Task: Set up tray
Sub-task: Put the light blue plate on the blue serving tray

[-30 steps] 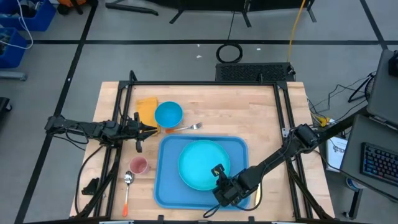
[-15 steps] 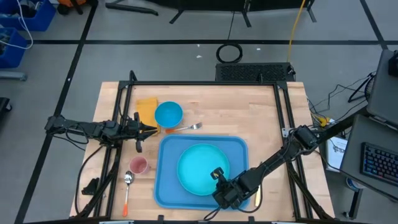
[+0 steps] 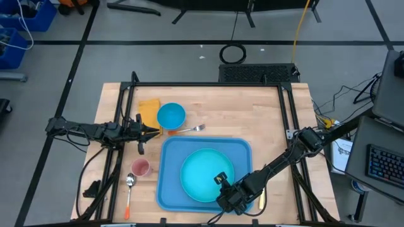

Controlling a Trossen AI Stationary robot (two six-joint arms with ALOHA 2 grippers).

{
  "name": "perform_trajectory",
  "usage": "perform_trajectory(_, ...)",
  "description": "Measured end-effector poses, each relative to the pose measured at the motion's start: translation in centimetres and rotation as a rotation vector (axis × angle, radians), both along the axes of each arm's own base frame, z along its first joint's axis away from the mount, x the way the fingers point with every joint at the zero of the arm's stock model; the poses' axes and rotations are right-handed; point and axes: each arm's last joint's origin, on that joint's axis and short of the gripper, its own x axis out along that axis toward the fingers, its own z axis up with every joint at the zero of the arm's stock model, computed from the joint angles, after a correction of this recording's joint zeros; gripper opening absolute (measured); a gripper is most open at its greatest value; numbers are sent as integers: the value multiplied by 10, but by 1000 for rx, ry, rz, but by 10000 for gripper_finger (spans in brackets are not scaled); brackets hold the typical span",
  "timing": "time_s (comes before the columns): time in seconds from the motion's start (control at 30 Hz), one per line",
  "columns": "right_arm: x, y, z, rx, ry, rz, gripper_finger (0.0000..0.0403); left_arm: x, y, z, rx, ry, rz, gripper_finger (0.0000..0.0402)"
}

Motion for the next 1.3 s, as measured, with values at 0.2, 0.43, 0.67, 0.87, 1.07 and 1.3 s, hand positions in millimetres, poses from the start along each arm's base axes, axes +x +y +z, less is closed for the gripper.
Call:
perform_trajectory(0.2,-1,1,0,5,2,3,1,0,0,0,0,0,0,63)
perform_trajectory(0.43,-1,2,0,8,4,0,3,0,0,0,0,0,0,63)
perform_trajectory(0.67,0,2,0,15,0,1,3,0,0,0,0,0,0,63)
perform_trajectory(0.87,-1,2,0,15,1,0,8,0,0,0,0,0,0,63)
perform_trajectory(1.07,0,2,-1,27,6,0,33,0,0,0,0,0,0,63)
perform_trajectory(1.3,0,3,-1,27,-5,0,49,0,0,0,0,0,0,63)
